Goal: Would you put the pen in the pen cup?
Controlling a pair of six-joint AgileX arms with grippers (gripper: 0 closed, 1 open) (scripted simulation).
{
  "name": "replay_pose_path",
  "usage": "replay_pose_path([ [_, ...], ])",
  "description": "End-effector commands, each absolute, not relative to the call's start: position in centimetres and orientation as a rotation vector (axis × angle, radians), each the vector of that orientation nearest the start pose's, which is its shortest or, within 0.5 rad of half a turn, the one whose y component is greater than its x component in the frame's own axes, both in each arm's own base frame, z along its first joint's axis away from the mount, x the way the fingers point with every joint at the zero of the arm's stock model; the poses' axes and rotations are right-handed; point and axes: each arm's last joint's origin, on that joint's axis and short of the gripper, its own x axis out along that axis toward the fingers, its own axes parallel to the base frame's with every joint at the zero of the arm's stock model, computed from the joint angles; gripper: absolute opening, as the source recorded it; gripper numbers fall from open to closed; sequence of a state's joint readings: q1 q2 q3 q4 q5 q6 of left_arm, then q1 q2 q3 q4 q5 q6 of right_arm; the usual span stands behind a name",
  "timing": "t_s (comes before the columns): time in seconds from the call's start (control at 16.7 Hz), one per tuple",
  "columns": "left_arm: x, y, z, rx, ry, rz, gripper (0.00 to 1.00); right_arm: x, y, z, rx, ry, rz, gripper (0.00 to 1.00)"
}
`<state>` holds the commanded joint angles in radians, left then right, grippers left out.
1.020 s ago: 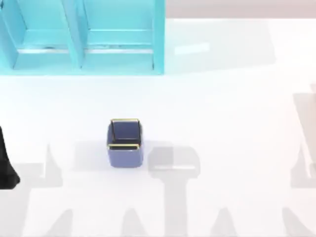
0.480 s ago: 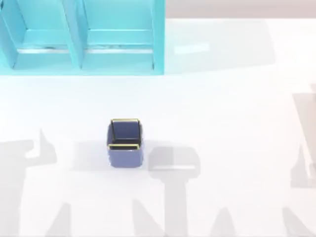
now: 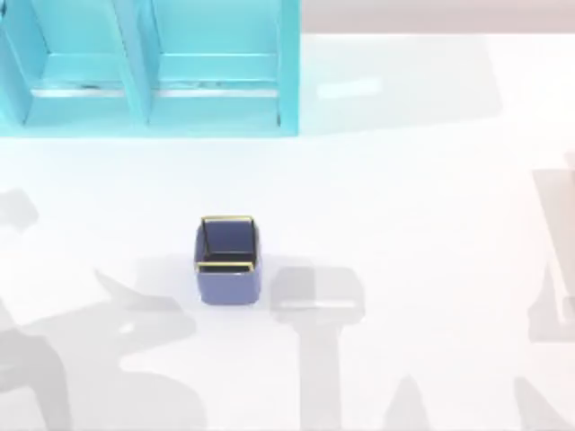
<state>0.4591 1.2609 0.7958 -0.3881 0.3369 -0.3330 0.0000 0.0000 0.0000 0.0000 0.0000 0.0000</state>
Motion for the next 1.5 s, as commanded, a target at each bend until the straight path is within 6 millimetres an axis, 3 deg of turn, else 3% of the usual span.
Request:
replay_pose_path([
  [0.24,27.0,17.0,18.7,-0.951,0.93,0.369,1.0,10.6,-0.1,16.0,0.0,0.0,0.0,1.0],
  [0.42,28.4,21.2,16.5,-1.125,0.97,0.431,1.0,10.6,-0.1,16.0,0.0,0.0,0.0,1.0],
  [0.6,28.9,24.0,15.0,-1.237,0.979,0.465,1.0,10.6,-0.1,16.0,0.0,0.0,0.0,1.0],
  [1.08,29.3,24.5,14.1,-1.261,0.981,0.471,1.0,10.6,-0.1,16.0,0.0,0.0,0.0,1.0],
  [1.5,33.8,23.0,7.3,-1.26,0.974,0.47,1.0,10.6,-0.1,16.0,0.0,0.0,0.0,1.0],
])
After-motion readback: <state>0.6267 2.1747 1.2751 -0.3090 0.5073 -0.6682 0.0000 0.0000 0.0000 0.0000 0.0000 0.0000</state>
